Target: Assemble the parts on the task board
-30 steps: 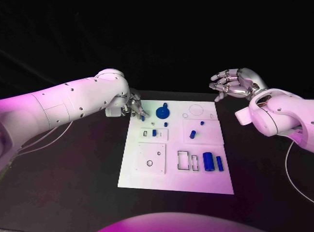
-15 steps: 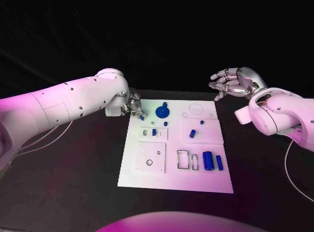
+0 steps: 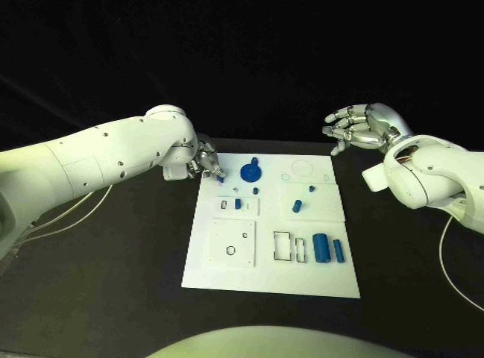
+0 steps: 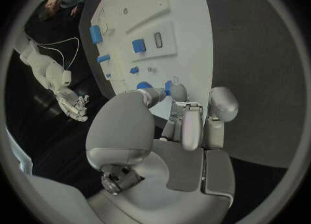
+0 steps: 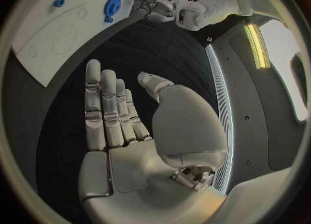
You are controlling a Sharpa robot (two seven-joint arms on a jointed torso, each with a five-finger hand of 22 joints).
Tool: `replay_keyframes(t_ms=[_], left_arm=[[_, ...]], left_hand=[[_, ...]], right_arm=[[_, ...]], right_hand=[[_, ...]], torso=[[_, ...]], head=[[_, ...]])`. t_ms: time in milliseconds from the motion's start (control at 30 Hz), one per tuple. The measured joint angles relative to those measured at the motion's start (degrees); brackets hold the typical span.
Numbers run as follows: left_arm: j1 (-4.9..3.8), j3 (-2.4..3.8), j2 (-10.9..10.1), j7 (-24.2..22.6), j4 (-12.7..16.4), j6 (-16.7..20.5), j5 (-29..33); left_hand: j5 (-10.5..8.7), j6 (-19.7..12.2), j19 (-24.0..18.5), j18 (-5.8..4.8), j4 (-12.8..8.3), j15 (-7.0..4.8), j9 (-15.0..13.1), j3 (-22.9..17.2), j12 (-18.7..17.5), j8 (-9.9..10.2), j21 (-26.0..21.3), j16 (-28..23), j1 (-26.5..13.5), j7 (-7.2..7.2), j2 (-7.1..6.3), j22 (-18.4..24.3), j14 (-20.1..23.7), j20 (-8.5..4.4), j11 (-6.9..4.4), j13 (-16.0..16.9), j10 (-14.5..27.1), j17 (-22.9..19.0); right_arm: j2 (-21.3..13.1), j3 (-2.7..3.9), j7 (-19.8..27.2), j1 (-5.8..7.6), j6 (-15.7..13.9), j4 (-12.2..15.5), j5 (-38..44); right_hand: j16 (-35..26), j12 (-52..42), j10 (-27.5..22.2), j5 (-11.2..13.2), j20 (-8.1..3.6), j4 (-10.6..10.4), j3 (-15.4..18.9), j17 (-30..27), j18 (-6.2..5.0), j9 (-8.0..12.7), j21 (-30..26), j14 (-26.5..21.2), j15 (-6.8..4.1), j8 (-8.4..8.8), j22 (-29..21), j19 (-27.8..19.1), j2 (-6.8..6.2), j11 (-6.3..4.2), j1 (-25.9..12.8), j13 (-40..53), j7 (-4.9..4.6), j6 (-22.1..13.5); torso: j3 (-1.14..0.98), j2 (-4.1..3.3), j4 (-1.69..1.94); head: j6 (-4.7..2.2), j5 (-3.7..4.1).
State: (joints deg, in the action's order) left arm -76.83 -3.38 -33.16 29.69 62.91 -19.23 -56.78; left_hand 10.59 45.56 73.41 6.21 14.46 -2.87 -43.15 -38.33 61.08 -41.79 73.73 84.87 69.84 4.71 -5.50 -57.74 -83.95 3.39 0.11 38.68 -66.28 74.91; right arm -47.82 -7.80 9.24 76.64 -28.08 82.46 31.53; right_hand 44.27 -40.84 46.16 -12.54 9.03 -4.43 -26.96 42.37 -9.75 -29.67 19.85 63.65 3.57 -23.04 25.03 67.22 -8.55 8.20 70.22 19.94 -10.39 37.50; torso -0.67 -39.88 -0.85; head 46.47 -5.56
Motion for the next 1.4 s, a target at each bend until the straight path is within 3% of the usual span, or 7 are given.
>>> replay_keyframes(t_ms=[167,467,500,567,867,1167,1400], left_arm=[[0.01,0.25,-2.2,0.0,2.6,1.2,2.4],[0.13,0.42,-7.7,-0.1,11.3,4.5,5.6],[0.27,0.44,-8.1,-0.2,12.2,4.9,5.7],[0.71,0.44,-9.0,-0.6,13.9,5.8,5.7],[3.05,0.33,-11.9,-2.9,19.7,10.4,2.8],[4.82,0.25,-12.7,-4.6,21.9,14.1,-2.4],[5.31,0.22,-12.7,-4.8,22.1,15.2,-4.6]], left_hand=[[-0.01,-0.1,0.0,0.00,0.2,-0.20,-0.7,-0.2,0.2,-0.6,0.2,0.0,-0.6,0.10,-0.30,-0.2,-0.2,0.00,-0.01,0.3,-0.4,0.0],[0.25,0.2,0.4,0.00,0.1,-0.41,-0.8,-2.1,1.0,-2.0,0.8,0.0,-2.4,-0.23,-1.66,-1.2,0.0,-0.41,-0.33,1.5,-1.5,0.0],[0.25,0.2,0.4,0.00,0.2,-0.41,-1.0,-2.3,1.0,-2.0,0.8,0.0,-2.4,-0.23,-1.68,-1.2,0.0,-0.41,-0.33,1.5,-1.5,0.0],[0.25,0.3,0.4,0.00,-2.3,-0.41,-1.1,-5.1,1.2,-2.1,0.9,0.0,-3.2,-0.33,-2.50,-1.5,0.0,-0.44,-0.54,1.7,-1.8,0.0],[0.66,0.8,1.0,0.00,-1.6,-0.81,-1.0,-5.8,2.2,-2.7,1.8,0.2,-3.9,-0.72,-3.22,-2.9,0.0,-1.04,-0.80,3.0,-2.9,0.0],[1.17,1.5,2.0,-0.01,-1.1,-1.02,-0.9,-6.3,3.0,-3.2,2.8,0.7,-4.9,-1.22,-4.14,-4.6,-0.2,-1.30,-1.15,4.6,-4.2,0.0],[1.83,1.8,2.6,0.00,-1.0,-1.22,-0.9,-6.4,3.5,-3.5,3.3,0.7,-5.3,-1.38,-4.53,-5.6,0.0,-1.33,-1.14,5.4,-5.0,0.0]], right_arm=[[0.0,0.00,0.0,-0.01,0.0,-0.1,0.0],[-0.1,0.00,0.0,-0.01,0.0,-0.2,0.0],[-0.1,0.00,0.0,-0.02,0.0,-0.3,0.0],[-0.1,0.00,0.0,-0.04,0.0,-0.3,0.0],[-0.2,0.00,0.0,-0.17,0.0,-0.3,0.0],[-0.2,0.00,0.0,-0.27,0.0,-0.3,-0.1],[-0.2,-0.01,0.0,-0.30,0.0,-0.3,-0.1]], right_hand=[[0.0,0.0,0.0,0.0,0.00,0.0,0.0,0.0,0.00,0.0,0.0,0.0,0.00,0.00,0.0,0.0,0.00,0.00,0.0,0.0,0.00,0.0],[0.0,0.0,0.0,0.0,0.00,0.0,0.0,0.0,0.00,0.0,0.0,0.0,0.00,0.00,0.0,0.0,0.00,0.00,0.0,0.0,0.00,0.0],[0.0,0.0,0.0,0.0,0.00,0.0,0.0,0.0,0.00,0.0,0.0,0.0,0.00,0.00,0.0,0.0,0.00,0.00,0.0,0.0,0.00,0.0],[0.0,0.0,0.0,0.0,0.00,0.0,0.0,0.0,0.00,0.0,0.0,0.0,0.00,0.00,0.0,0.0,0.00,0.00,0.0,-0.1,0.00,0.0],[0.0,0.0,0.0,0.0,0.00,0.0,0.0,0.0,0.00,0.0,0.0,0.0,0.00,0.00,-0.1,0.0,0.00,0.00,0.0,-0.1,0.00,0.0],[0.0,0.0,0.0,0.0,0.00,0.0,0.0,0.0,0.00,0.0,0.0,0.0,0.00,0.00,-0.1,0.0,0.00,0.00,0.0,-0.1,0.00,0.0],[0.0,-0.2,0.0,0.0,-0.14,0.0,0.0,0.0,0.00,0.0,-0.2,0.0,0.00,-0.23,-0.2,0.1,0.00,0.00,0.0,-0.2,0.00,0.0]], torso=[[-0.02,0.07,0.01],[-0.07,0.21,0.26],[-0.08,0.23,0.30],[-0.09,0.28,0.36],[-0.09,0.36,0.48],[-0.07,0.28,0.36],[-0.10,0.20,0.30]], head=[[0.01,-0.01],[-0.09,-0.07],[-0.08,-0.07],[-0.01,-0.07],[0.04,-0.20],[0.14,-0.56],[0.39,-0.64]])
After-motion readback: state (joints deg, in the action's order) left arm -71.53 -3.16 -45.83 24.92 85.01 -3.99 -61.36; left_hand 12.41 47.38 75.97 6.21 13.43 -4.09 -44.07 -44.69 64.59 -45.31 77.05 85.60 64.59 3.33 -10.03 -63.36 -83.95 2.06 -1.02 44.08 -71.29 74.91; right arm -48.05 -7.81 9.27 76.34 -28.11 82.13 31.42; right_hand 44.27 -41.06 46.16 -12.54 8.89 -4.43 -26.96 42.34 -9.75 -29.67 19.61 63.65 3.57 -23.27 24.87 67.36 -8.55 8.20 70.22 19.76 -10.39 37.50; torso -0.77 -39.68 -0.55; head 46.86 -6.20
